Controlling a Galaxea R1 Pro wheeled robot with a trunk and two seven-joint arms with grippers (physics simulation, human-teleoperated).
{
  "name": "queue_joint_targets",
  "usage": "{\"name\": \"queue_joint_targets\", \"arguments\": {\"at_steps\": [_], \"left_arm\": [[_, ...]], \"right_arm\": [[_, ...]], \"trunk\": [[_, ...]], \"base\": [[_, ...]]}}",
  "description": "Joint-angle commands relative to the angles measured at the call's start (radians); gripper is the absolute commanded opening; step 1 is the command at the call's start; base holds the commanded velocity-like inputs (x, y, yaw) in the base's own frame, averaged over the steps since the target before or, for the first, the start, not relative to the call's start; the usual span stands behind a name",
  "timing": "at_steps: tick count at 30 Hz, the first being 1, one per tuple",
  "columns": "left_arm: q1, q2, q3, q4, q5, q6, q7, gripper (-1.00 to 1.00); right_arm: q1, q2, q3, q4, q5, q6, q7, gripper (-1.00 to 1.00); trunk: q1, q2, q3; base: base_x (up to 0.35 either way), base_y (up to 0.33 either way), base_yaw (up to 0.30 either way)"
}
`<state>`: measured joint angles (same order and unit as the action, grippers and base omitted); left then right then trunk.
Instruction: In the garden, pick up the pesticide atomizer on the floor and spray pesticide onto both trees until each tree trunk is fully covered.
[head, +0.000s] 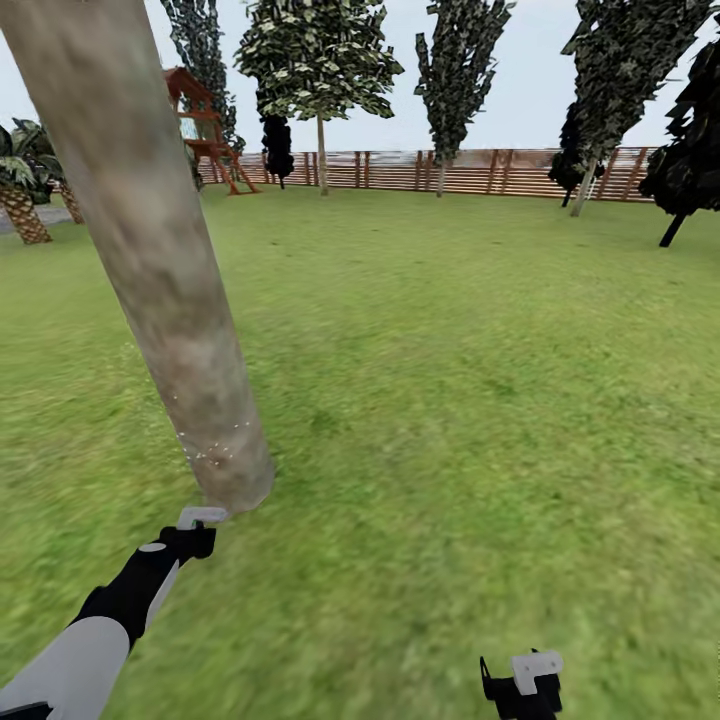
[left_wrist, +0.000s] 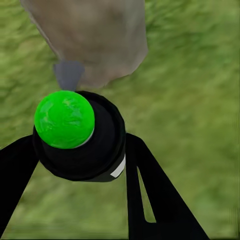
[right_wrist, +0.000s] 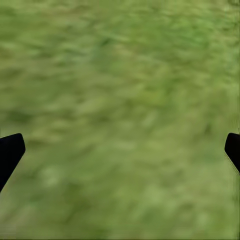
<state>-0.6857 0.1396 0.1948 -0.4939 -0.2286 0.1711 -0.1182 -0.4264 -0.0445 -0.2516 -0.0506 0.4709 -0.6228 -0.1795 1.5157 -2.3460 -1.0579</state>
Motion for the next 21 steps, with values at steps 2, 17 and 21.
{"name": "queue_joint_targets", "arguments": {"at_steps": [2, 17, 21], "left_arm": [[0.0, 0.0, 0.0, 0.0, 0.0, 0.0, 0.001, -1.0], [0.0, 0.0, 0.002, 0.0, 0.004, 0.001, 0.004, -1.0], [0.0, 0.002, 0.002, 0.0, 0.011, 0.001, 0.005, -1.0]], "right_arm": [[0.0, 0.0, 0.0, 0.0, 0.0, 0.0, 0.0, 1.0], [0.0, 0.0, 0.0, 0.0, 0.0, 0.0, 0.0, 1.0], [0.0, 0.0, 0.0, 0.0, 0.0, 0.0, 0.0, 1.0]], "trunk": [[0.0, 0.0, 0.0], [0.0, 0.0, 0.0], [0.0, 0.0, 0.0]], "base": [[0.0, -0.272, 0.077], [0.071, -0.272, 0.081], [0.126, -0.27, 0.276]]}}
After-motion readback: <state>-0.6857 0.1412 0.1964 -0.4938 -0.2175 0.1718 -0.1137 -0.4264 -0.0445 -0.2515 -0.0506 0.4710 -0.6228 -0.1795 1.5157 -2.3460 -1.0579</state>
